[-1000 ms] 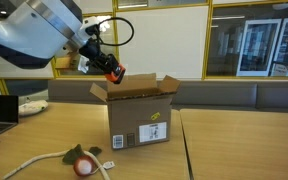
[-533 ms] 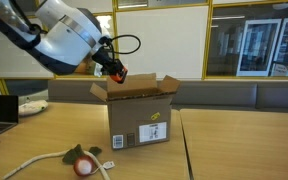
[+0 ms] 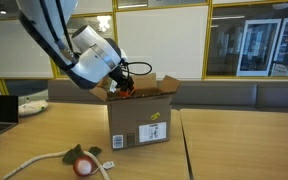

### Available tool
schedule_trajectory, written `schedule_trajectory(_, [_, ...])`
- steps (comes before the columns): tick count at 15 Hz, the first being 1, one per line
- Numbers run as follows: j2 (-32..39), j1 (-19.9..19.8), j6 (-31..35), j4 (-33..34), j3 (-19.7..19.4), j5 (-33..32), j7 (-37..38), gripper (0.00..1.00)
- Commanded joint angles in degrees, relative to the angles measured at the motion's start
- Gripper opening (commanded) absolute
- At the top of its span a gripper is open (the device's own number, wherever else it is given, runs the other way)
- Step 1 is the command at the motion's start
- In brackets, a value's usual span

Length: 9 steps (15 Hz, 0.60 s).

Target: Put all the objects on the table into the cardboard box.

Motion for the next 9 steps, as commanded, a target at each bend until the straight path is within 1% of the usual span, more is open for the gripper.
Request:
schedule_trajectory(1, [4.2,-0.9,-0.1,5.7,1.2,5.0,-3.1,0.96])
schedule_trajectory(2, [4.7,-0.9,-0.3,6.4,1.3,5.7,-3.5,0.99])
schedule_trajectory(3, [5.0,-1.0,-0.7,6.9,1.4,6.7,-4.0,1.00])
schedule_trajectory(6, [4.4,-0.9,-1.6,7.3,1.5,8.5,-4.9,1.00])
schedule_trajectory(9, [2.1,-0.3,-3.1,6.6,1.1,8.4,-4.4,1.00])
